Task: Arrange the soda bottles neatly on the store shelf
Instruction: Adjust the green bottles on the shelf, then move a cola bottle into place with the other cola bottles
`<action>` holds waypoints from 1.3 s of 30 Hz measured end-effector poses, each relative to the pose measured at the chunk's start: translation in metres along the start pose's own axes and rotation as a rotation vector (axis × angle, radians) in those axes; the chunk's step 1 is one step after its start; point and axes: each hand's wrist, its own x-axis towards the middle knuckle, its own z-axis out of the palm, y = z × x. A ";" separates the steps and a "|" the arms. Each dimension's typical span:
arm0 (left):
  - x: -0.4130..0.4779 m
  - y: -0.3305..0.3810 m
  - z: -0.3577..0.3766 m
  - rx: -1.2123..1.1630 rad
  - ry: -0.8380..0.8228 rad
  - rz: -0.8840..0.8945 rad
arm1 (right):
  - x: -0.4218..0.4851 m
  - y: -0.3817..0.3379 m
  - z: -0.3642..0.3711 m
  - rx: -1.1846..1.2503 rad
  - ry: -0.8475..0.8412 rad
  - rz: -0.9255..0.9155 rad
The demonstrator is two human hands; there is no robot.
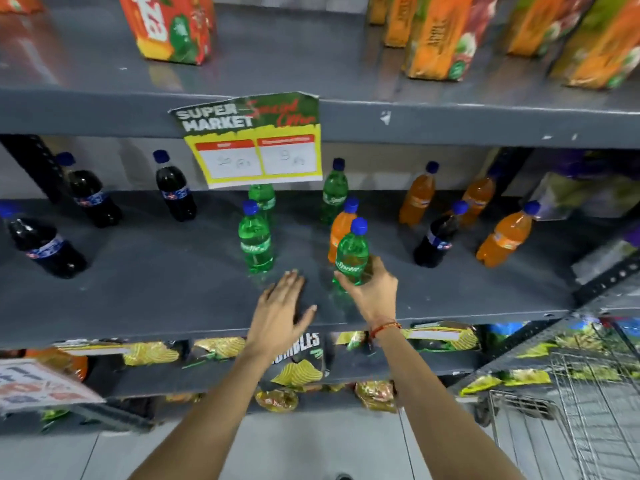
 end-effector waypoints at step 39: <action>0.007 0.013 0.022 0.268 -0.165 0.028 | 0.017 0.072 -0.071 0.172 0.107 0.156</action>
